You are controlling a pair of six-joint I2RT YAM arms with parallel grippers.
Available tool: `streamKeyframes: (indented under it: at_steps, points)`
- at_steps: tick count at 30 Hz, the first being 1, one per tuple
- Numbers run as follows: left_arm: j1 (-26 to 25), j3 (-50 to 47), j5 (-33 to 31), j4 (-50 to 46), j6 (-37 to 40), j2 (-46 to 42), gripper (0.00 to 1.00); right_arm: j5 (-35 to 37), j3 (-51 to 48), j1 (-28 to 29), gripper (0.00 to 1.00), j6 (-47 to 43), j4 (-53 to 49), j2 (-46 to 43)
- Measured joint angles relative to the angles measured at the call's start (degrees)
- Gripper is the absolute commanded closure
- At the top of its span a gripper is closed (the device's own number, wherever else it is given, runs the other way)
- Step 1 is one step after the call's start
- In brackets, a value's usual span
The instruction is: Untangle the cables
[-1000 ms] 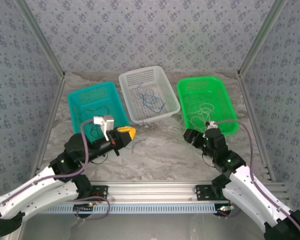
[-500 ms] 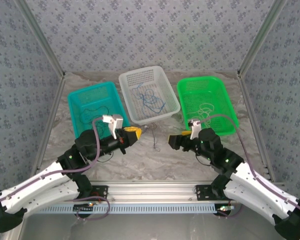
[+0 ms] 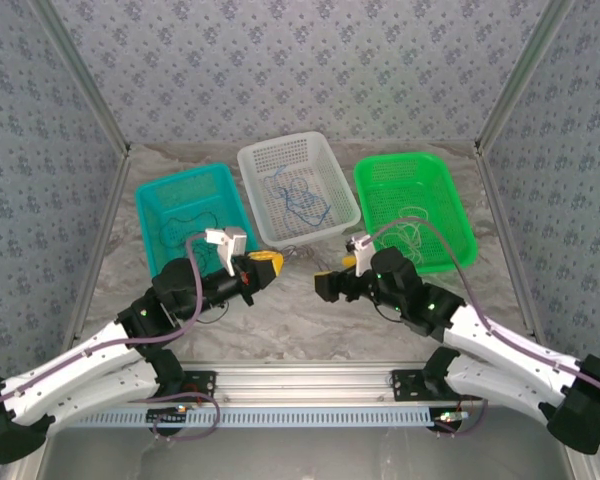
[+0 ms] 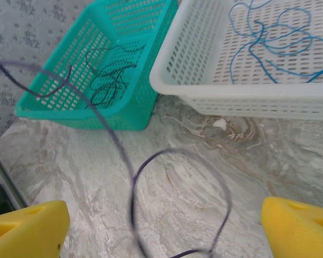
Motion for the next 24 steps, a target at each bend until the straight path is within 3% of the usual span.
streamKeyframes:
  at_steps: [6,9,18,22,24]
  points:
    - [0.0,0.3,-0.1,0.9,0.0,0.8,1.0,0.2,0.4,2.4,0.15,-0.1,3.2,4.7]
    - [0.0,1.0,0.1,1.0,0.1,1.7,1.0,1.1,0.4,2.4,0.1,0.4,4.3,6.6]
    - [0.0,2.4,0.1,0.6,1.0,1.7,1.0,3.3,0.8,3.8,0.08,-3.2,5.7,5.6]
    - [0.0,2.4,0.2,0.6,1.0,1.7,1.0,4.6,2.0,5.2,0.22,-7.7,5.2,5.6]
    - [0.0,2.4,0.3,0.5,1.1,1.7,1.0,5.4,2.1,5.0,0.24,-9.8,5.0,5.4]
